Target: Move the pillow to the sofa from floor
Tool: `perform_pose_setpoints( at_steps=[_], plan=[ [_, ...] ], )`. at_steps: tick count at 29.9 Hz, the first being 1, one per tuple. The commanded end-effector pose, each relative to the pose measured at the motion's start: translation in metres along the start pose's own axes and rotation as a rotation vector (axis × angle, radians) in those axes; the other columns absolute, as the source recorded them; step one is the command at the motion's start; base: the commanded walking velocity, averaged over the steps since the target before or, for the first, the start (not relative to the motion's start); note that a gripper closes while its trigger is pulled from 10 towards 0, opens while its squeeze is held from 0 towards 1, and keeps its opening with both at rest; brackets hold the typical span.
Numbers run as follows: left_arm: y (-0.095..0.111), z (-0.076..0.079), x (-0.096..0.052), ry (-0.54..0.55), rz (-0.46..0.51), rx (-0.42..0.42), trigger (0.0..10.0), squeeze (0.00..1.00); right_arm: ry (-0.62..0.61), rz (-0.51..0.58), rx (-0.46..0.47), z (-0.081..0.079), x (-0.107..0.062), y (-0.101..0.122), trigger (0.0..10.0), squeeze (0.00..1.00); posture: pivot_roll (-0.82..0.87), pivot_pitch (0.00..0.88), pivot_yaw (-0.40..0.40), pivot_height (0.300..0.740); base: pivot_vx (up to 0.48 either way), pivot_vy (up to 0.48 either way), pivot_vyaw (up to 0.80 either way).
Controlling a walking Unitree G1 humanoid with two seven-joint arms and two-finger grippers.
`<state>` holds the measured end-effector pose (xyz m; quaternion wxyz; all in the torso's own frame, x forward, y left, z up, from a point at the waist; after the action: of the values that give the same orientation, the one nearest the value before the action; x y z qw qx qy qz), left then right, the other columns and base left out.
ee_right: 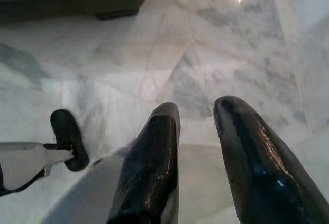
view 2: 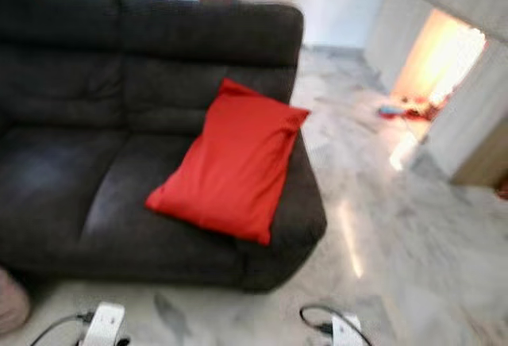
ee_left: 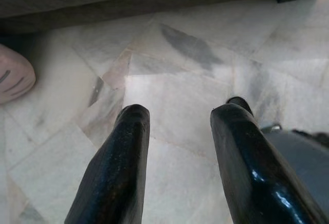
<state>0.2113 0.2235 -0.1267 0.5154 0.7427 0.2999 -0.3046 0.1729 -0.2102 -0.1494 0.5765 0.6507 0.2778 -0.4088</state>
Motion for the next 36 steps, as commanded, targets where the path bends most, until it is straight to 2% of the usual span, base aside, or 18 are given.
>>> perform_pose_setpoints(
  at_steps=[1,23,36],
  plan=[
    [-0.0087,0.0056,-0.0015,-0.011,-0.032,0.000,10.0,0.00,-0.011,-0.002,0.000,0.0048,0.0001,0.0015,10.0,0.00,0.01,0.000,-0.056,0.740,0.000,0.304,0.00],
    [-0.0119,0.0019,-0.0020,-0.009,-0.042,-0.005,10.0,0.00,0.002,0.001,0.000,0.0010,0.0009,0.0046,10.0,0.00,0.01,0.000,-0.059,0.740,0.000,0.306,0.00],
    [-0.0144,0.0020,-0.0027,-0.012,-0.048,-0.006,10.0,0.00,0.005,-0.004,-0.012,0.0046,0.0004,0.0034,10.0,0.00,0.01,0.000,-0.059,0.740,0.000,0.305,0.00]
  ],
)
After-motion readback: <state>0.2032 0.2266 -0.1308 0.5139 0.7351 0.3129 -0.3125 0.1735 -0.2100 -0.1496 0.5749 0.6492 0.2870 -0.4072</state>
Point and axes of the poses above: a point about 5 cm out from each wrist's last joint towards the gripper, its own x axis pointing out of the wrist towards the gripper, its own y axis along the axis of the wrist's last joint, z = x × y, the point moved 6 cm from there along x, pointing out of the wrist towards the gripper, and after that the axes turned 5 degrees about x, right-handed, at the moved point
